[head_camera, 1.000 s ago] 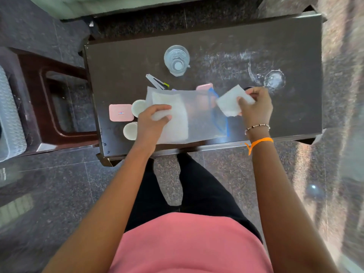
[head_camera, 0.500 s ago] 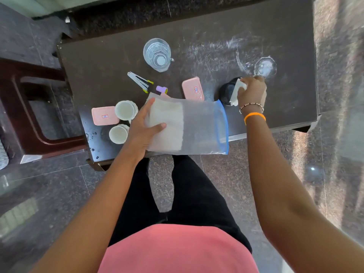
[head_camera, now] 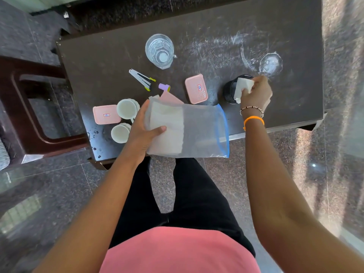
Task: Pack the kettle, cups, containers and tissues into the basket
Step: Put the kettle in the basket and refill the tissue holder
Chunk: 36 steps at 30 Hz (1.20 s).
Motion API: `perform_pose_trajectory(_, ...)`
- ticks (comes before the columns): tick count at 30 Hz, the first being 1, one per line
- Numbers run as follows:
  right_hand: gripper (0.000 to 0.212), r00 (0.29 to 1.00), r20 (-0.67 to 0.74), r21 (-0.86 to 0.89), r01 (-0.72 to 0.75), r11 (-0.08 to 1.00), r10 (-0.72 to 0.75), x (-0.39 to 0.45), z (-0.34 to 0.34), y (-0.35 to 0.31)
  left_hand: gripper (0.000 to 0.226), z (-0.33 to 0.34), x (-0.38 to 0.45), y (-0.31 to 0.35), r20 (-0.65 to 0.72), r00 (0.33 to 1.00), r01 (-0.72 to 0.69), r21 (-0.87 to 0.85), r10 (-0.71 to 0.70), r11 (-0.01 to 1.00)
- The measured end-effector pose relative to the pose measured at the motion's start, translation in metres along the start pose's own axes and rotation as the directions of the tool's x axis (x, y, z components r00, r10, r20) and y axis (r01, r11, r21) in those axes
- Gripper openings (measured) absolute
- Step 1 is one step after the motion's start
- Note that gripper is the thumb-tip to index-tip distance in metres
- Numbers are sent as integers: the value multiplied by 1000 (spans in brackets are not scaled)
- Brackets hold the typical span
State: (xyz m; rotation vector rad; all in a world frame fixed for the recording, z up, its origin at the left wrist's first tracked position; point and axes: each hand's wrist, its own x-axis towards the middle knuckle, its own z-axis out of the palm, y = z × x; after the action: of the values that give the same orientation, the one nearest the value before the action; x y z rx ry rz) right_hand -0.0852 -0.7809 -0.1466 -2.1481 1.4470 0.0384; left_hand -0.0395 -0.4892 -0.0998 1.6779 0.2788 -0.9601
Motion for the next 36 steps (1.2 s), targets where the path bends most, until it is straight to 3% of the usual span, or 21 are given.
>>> perform_pose_trajectory(3,20,998,-59,35,-13,999,15,-4,4,-3,74,2,2,1,6,1000,4,0,-4,1000)
perform_pose_trajectory(5,26,998,-64,3,-7,1000,7,-1,6,-5,74,4,3,0,15,1000,-1,-1,1,1000)
perform_pose_trajectory(10,12,998,69,-139,24,990,-14,12,13,-5,80,12,4,-1,26,1000,-15,-13,15,1000)
perform_pose_trajectory(13,20,982,187,-147,-5,989,33,17,15,-8,85,16,4,-1,1,1000,-8,-31,8,999)
perform_pose_trajectory(18,25,987,144,134,-94,987,74,-9,3,-2,92,24,4,-6,-125,989,48,-220,-77,974)
perform_pose_trajectory(20,28,974,100,430,-225,875,201,-33,-1,1,83,28,4,-6,-222,967,43,-347,-126,937)
perform_pose_trajectory(21,31,938,148,597,-337,728,313,-47,-2,1,76,30,4,-5,-261,954,28,-413,-147,910)
perform_pose_trajectory(23,35,816,434,723,-568,393,382,-77,1,0,68,34,2,-3,-299,934,6,-539,-198,842)
perform_pose_trajectory(24,36,743,592,684,-668,293,312,-92,4,-4,66,37,1,-3,-300,926,12,-587,-231,809)
perform_pose_trajectory(25,34,684,694,632,-728,266,225,-106,9,-10,64,39,0,-2,-293,918,28,-624,-267,781)
perform_pose_trajectory(26,33,663,731,608,-740,288,161,-118,14,-16,62,41,-1,-2,-281,914,49,-642,-294,765)
perform_pose_trajectory(29,49,787,605,668,-587,458,125,-132,24,-31,50,33,-11,-7,-145,943,151,-613,-299,776)
perform_pose_trajectory(31,48,820,556,650,-529,546,133,-129,23,-32,41,12,-15,-11,-32,938,252,-620,-346,743)
perform_pose_trajectory(34,45,770,636,589,-529,611,54,-122,16,-24,52,-27,-12,-18,-19,901,327,-626,-433,708)
perform_pose_trajectory(36,49,706,708,537,-541,647,2,-123,14,-18,43,-37,-11,-16,43,904,405,-398,-425,823)
